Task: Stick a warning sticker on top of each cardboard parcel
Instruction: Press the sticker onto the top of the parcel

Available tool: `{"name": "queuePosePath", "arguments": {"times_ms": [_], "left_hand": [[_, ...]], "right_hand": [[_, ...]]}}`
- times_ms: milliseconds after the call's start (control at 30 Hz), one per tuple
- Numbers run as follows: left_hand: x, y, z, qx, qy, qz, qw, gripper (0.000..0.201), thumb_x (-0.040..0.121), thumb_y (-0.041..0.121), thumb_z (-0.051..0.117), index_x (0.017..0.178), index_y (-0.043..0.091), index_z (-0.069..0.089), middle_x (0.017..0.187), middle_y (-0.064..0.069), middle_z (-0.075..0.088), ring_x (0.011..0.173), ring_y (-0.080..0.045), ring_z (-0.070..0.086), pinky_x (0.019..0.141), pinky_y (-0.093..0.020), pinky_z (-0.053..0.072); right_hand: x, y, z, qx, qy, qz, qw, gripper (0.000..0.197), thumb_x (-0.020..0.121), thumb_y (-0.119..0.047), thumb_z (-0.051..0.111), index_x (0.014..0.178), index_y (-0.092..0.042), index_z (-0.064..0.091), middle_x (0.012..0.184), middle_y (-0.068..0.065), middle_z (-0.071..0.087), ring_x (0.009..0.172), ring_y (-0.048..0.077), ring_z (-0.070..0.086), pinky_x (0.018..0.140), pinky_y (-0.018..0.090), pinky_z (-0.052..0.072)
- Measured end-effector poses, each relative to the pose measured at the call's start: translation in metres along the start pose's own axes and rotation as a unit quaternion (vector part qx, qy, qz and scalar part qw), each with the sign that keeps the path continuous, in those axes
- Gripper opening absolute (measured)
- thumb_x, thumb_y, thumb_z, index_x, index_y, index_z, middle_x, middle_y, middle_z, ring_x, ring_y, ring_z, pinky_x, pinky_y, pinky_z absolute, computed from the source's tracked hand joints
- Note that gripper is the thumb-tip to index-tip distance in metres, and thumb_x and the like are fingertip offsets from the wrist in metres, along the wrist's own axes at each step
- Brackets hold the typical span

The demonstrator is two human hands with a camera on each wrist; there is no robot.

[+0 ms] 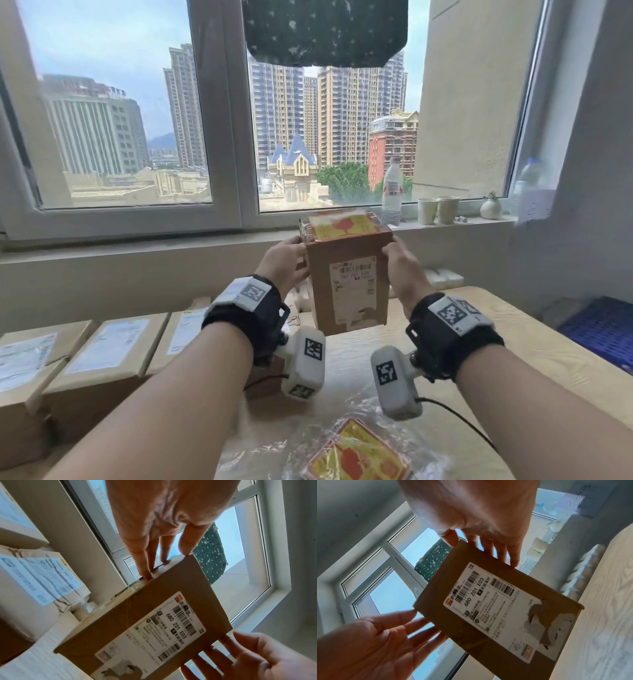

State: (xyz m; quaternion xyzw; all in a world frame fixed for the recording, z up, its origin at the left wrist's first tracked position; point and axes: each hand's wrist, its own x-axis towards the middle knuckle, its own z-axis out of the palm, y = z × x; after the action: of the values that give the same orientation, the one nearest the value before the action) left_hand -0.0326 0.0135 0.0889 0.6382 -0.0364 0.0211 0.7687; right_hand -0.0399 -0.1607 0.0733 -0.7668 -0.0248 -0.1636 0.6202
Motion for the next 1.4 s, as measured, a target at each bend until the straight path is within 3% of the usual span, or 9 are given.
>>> {"name": "queuePosePath", "arguments": {"times_ms": [167, 300, 433, 533, 667, 933, 1100, 1233, 1400], "left_hand": [[0.025, -0.02, 0.009, -0.021, -0.003, -0.021, 1.0, 0.038, 0.098, -0.006, 0.031, 0.126, 0.004, 0.054, 0.109, -0.013, 0.061, 0.088, -0.018, 0.057, 0.076, -0.026, 0.051], [0.037, -0.041, 0.009, -0.029, -0.006, -0.065, 0.997, 0.038, 0.097, -0.007, 0.035, 0.127, 0.006, 0.052, 0.115, -0.014, 0.061, 0.093, -0.02, 0.058, 0.066, -0.023, 0.057], [0.047, -0.056, 0.008, -0.028, -0.003, -0.09, 0.996, 0.04, 0.094, -0.01, 0.034, 0.122, 0.008, 0.056, 0.114, -0.012, 0.059, 0.1, -0.021, 0.055, 0.081, -0.029, 0.053], [0.049, -0.061, 0.007, -0.036, 0.005, -0.098, 0.995, 0.044, 0.094, -0.012, 0.033, 0.127, 0.01, 0.051, 0.112, -0.012, 0.058, 0.092, -0.018, 0.057, 0.07, -0.027, 0.055], [0.049, -0.066, 0.003, -0.031, 0.002, -0.1, 0.995, 0.055, 0.091, -0.018, 0.031, 0.14, 0.004, 0.041, 0.1, -0.011, 0.059, 0.086, -0.017, 0.058, 0.076, -0.028, 0.052], [0.045, -0.081, -0.001, 0.036, -0.018, -0.11, 0.993, 0.075, 0.084, -0.025, 0.035, 0.147, 0.016, 0.034, 0.116, -0.012, 0.058, 0.099, -0.025, 0.06, 0.09, -0.038, 0.052], [0.048, -0.081, -0.001, 0.043, -0.017, -0.103, 0.994, 0.075, 0.084, -0.024, 0.036, 0.147, 0.016, 0.032, 0.132, -0.018, 0.053, 0.101, -0.027, 0.059, 0.085, -0.036, 0.053], [0.045, -0.08, 0.0, 0.047, -0.019, -0.1, 0.994, 0.074, 0.085, -0.023, 0.037, 0.148, 0.015, 0.03, 0.127, -0.015, 0.054, 0.099, -0.025, 0.06, 0.084, -0.036, 0.053], [0.038, -0.073, -0.008, 0.089, 0.012, -0.085, 0.992, 0.069, 0.088, -0.021, 0.035, 0.148, 0.012, 0.03, 0.147, -0.016, 0.034, 0.113, -0.027, 0.051, 0.09, -0.035, 0.05]], "right_hand": [[0.026, 0.024, 0.001, 0.007, 0.033, 0.042, 0.999, 0.031, 0.099, -0.024, 0.029, 0.127, -0.015, 0.039, 0.097, 0.007, 0.061, 0.076, 0.014, 0.054, 0.062, 0.031, 0.041], [0.035, 0.052, 0.005, -0.024, 0.055, 0.079, 0.995, 0.03, 0.096, -0.028, 0.033, 0.121, -0.013, 0.04, 0.099, 0.005, 0.059, 0.088, 0.02, 0.055, 0.084, 0.04, 0.044], [0.04, 0.072, 0.005, -0.019, 0.051, 0.097, 0.994, 0.024, 0.097, -0.025, 0.033, 0.117, -0.013, 0.038, 0.089, 0.0, 0.056, 0.08, 0.013, 0.053, 0.079, 0.037, 0.042], [0.042, 0.078, 0.006, -0.026, 0.056, 0.1, 0.993, 0.023, 0.097, -0.023, 0.034, 0.115, -0.011, 0.04, 0.089, -0.001, 0.054, 0.081, 0.014, 0.053, 0.08, 0.037, 0.042], [0.044, 0.083, 0.007, -0.043, 0.055, 0.105, 0.992, 0.024, 0.097, -0.023, 0.034, 0.115, -0.01, 0.044, 0.089, -0.002, 0.053, 0.087, 0.018, 0.051, 0.084, 0.037, 0.041], [0.045, 0.093, 0.008, -0.047, 0.053, 0.132, 0.989, 0.027, 0.094, -0.023, 0.037, 0.118, -0.012, 0.045, 0.095, 0.003, 0.059, 0.086, 0.019, 0.056, 0.086, 0.041, 0.046], [0.048, 0.094, 0.01, -0.055, 0.049, 0.13, 0.989, 0.027, 0.095, -0.022, 0.038, 0.12, -0.013, 0.042, 0.089, -0.002, 0.056, 0.08, 0.014, 0.052, 0.081, 0.036, 0.041], [0.048, 0.095, 0.012, -0.057, 0.052, 0.13, 0.989, 0.034, 0.096, -0.022, 0.039, 0.127, -0.009, 0.04, 0.086, -0.003, 0.055, 0.076, 0.013, 0.052, 0.08, 0.035, 0.042], [0.036, 0.089, 0.013, -0.053, 0.079, 0.115, 0.989, 0.038, 0.096, -0.025, 0.043, 0.13, -0.011, 0.04, 0.091, -0.002, 0.057, 0.082, 0.017, 0.055, 0.079, 0.034, 0.042]]}}
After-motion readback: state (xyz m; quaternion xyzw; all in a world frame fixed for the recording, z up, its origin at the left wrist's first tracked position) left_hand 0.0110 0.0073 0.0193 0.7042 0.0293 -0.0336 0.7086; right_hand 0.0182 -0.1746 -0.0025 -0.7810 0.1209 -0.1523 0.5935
